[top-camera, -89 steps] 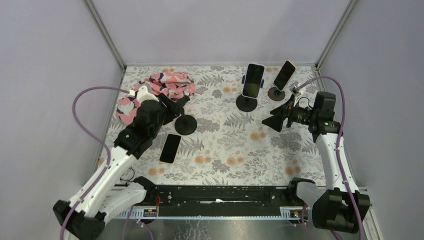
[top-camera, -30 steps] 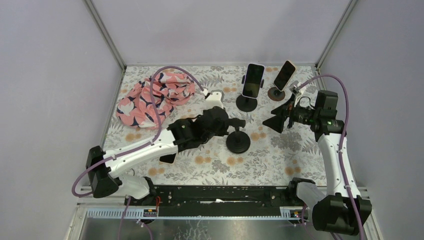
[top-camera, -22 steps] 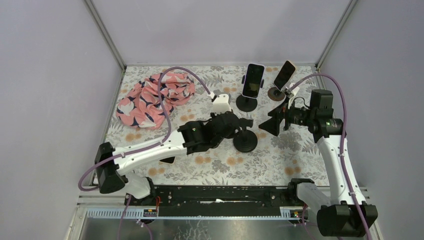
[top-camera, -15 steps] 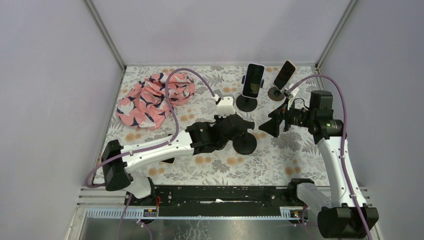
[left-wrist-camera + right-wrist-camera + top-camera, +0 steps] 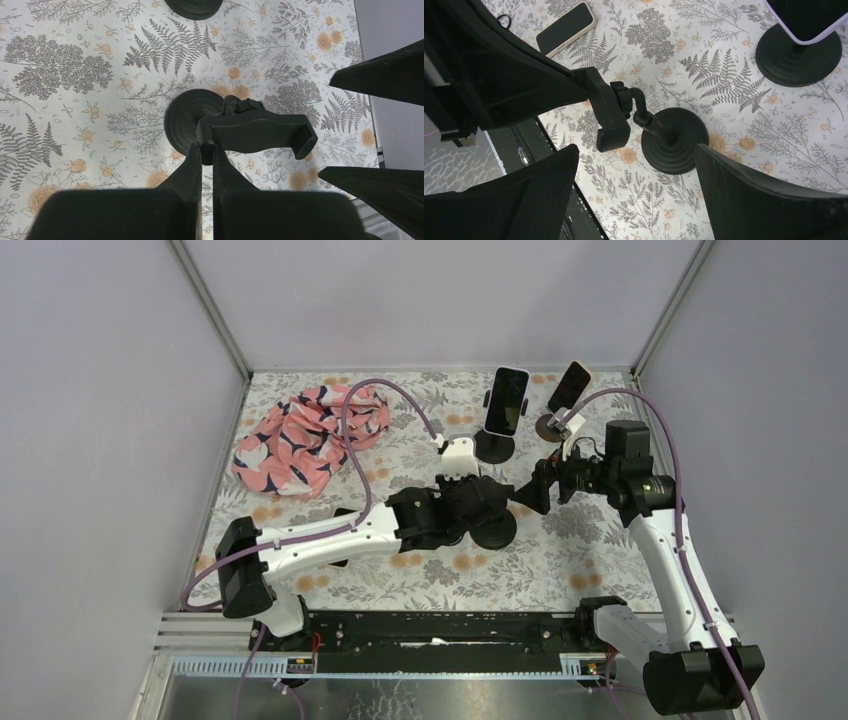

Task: Place the phone on the phone stand
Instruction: Adjust the phone stand at the center of the board.

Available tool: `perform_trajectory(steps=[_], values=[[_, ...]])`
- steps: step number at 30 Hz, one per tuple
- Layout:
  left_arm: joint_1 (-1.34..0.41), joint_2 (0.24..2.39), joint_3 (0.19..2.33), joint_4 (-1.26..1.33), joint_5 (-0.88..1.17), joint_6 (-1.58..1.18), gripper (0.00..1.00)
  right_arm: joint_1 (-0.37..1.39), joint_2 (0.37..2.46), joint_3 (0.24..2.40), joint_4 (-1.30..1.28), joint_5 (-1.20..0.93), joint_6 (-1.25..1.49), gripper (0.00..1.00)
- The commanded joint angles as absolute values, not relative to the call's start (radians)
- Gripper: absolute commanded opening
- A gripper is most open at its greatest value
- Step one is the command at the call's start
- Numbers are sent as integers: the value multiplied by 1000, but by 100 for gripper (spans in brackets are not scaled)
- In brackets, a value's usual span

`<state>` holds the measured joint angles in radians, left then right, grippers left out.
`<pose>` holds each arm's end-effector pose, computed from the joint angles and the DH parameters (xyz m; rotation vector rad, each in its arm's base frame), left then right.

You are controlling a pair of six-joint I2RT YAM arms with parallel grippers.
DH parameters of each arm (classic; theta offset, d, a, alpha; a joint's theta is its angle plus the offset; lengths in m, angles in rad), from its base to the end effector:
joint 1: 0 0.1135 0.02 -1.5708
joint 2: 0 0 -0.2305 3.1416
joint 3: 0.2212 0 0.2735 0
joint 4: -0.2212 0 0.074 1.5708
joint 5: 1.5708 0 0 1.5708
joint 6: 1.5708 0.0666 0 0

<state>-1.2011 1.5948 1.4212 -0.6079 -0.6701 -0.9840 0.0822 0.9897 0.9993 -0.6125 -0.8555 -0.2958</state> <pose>0.1789 -0.3471 0.2681 -0.0777 2.1900 -0.4544 0.2517 0.0712 0.3020 -0.8390 1.8579 0.7876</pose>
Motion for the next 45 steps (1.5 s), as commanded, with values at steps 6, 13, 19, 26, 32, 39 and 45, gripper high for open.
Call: perform_trajectory(steps=[6,13,19,26,32,39,45], values=[[-1223,1625,1495,-601,-756,-1071,0,134,1013,1054,-619,-758,-229,88],[-1229,1631,1506,-611,-774,-1087,0,208,1022,1076,-645,-691,-215,76],[-1237,1670,1562,-657,-798,-1103,0,277,1055,1086,-668,-564,-211,62],[-1244,1677,1574,-675,-825,-1107,0,302,1049,1081,-663,-493,-218,45],[-1244,1676,1577,-705,-860,-1095,0,302,1023,1071,-655,-445,-222,42],[-1244,1640,1546,-729,-889,-1090,0,274,1014,1062,-650,-448,-223,17],[-1243,1609,1510,-731,-902,-1079,0,218,1027,1059,-649,-470,-228,8]])
